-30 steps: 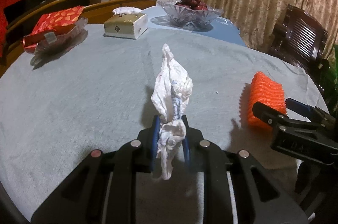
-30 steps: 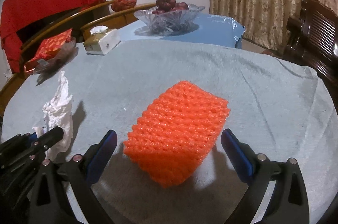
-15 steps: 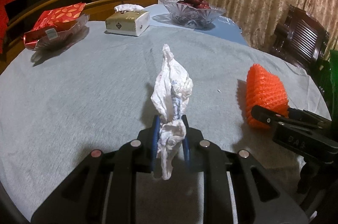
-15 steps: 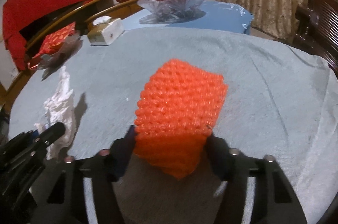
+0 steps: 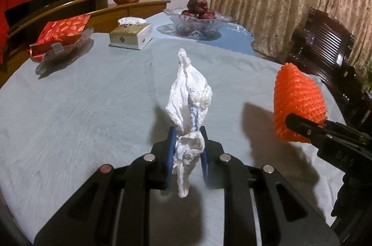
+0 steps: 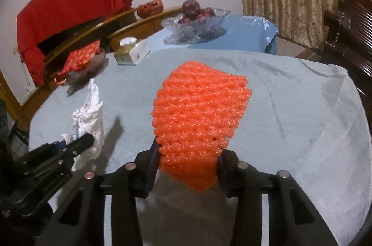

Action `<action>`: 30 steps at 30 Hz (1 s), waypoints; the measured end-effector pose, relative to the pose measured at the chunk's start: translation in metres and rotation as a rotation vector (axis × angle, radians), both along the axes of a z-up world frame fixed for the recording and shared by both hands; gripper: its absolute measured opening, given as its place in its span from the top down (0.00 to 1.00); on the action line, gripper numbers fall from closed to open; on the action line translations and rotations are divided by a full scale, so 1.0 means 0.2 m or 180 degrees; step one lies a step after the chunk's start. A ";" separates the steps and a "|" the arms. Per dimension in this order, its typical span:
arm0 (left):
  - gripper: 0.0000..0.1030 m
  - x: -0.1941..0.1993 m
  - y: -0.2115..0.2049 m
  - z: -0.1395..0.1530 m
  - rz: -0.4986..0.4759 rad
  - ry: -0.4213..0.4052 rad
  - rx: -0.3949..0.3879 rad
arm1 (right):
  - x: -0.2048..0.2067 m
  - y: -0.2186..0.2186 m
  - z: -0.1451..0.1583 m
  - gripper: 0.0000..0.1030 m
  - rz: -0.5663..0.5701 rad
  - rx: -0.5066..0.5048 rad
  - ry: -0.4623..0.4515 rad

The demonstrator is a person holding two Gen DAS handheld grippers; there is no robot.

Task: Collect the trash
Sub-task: 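Carry the tissue and orange net over the bin and open both grippers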

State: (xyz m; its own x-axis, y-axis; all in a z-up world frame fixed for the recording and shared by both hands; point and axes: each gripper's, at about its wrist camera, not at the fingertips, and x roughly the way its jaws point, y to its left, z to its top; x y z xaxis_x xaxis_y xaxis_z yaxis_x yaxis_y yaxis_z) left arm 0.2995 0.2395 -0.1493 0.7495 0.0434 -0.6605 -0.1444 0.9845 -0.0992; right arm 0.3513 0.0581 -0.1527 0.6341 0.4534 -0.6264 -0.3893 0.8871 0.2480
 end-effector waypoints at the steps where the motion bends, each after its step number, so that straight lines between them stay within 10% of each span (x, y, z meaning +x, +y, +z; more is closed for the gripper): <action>1: 0.82 -0.01 -0.02 0.01 -0.0011 -0.0002 -0.0004 | -0.03 -0.02 0.02 0.58 -0.0008 0.0004 -0.0032; 30: 0.82 -0.40 -0.83 0.46 -0.0909 -0.0422 -0.0069 | -0.62 -0.78 0.43 0.58 -0.0461 -0.0062 -0.0569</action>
